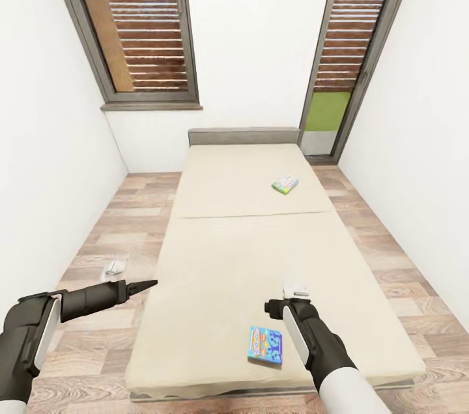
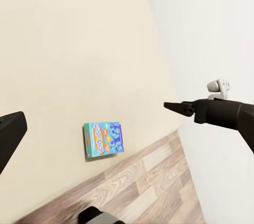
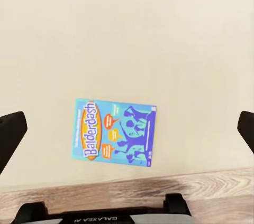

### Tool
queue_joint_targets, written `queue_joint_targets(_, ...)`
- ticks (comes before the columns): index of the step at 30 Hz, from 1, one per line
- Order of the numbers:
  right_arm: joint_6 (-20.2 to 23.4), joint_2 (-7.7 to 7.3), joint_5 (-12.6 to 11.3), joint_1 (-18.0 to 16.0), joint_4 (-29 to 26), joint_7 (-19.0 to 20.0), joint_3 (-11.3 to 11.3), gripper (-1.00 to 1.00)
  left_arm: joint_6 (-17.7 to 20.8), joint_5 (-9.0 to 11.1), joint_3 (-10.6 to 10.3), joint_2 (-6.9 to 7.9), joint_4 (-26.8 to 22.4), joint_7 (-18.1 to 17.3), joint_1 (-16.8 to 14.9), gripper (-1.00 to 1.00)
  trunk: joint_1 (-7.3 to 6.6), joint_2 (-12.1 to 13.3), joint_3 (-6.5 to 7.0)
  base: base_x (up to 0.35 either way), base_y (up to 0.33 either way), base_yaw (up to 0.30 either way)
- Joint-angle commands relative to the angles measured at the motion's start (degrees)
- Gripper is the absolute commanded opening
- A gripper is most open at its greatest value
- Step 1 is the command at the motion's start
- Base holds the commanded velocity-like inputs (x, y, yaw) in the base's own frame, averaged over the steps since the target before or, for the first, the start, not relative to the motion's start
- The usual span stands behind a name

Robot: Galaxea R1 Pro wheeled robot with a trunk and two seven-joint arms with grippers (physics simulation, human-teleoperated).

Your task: Put all the toys in the child's room - the three board games (two on the bed and one on the table), the two jigsaw puzzles on the table, and the tennis ball on the table - inside the toy box on the table in the child's room.

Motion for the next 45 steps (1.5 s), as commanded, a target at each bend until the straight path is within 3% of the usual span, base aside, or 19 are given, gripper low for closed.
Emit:
queue_joint_targets(1,0.19,0.00,-0.61,-0.04,-0.07,-0.52,0.11,1.00,0.54,0.04,-0.02,-0.02,-0.02,-0.18,-0.05,1.00,0.03,-0.12,-0.20,0.000,0.000,0.000)
queue_joint_targets(45,0.11,0.00,-0.68,-0.04,-0.07,-0.61,0.20,1.00,0.43,0.36,0.18,-0.08,-0.13,-0.24,-0.05,1.00,0.03,-0.12,-4.29,0.000,0.000,0.000)
